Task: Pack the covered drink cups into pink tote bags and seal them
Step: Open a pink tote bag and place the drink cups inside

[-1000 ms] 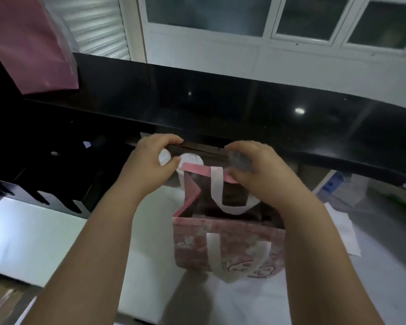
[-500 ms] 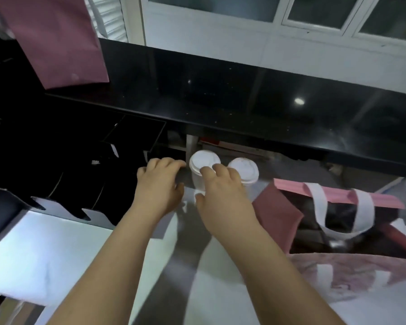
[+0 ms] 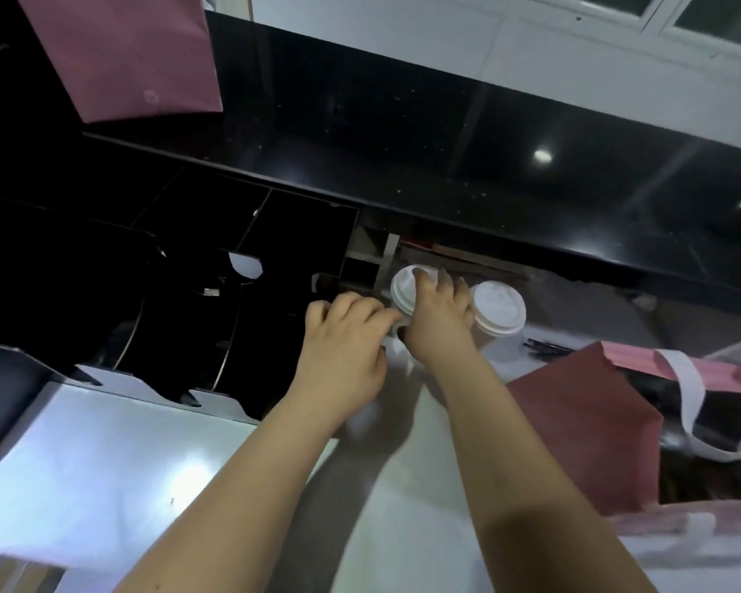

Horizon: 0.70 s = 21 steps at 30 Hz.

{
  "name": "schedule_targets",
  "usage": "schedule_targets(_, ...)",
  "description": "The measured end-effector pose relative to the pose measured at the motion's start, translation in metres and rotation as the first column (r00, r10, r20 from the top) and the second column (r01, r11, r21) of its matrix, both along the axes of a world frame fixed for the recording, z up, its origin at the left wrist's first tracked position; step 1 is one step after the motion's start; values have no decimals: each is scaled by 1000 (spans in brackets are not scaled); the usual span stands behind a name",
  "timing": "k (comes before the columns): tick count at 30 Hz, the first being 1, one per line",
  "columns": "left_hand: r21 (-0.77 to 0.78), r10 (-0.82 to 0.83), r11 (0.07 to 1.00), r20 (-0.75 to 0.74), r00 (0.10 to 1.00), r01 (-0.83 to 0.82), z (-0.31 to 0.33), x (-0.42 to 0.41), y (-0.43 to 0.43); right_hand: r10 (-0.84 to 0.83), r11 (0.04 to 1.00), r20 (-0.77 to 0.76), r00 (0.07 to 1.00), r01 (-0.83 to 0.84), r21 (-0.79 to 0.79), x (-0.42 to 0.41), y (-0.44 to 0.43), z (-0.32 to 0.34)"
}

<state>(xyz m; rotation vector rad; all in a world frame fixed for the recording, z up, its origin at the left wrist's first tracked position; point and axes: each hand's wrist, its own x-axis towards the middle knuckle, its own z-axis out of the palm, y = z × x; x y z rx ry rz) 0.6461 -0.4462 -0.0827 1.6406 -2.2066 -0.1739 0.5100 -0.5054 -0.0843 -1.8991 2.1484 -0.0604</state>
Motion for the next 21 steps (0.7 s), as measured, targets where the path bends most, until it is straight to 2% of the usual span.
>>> schedule_targets(3,6,-15,1000,22,1000,15,-1,0,2,-20,1000,-7,1000,20,16,3,-12,-2)
schedule_targets(8,-5,-20,1000,6,1000,20,-1,1,3,21,995,-23,1000,-23,-99,2,-6,-5)
schedule_targets(11,-10,-19,1000,10,1000,19,-2,0,3,26,997,47,999,-23,-67,0,5,-6)
schedule_targets(15,13,-3,1000,11,1000,3,-1,-4,4,-5,1000,61,998,6,-8,-5,23,0)
schedule_targets(21,-27,97,995,-94,991,-100,24,-6,9,139,972,-1,990,-137,-193,-15,63,41)
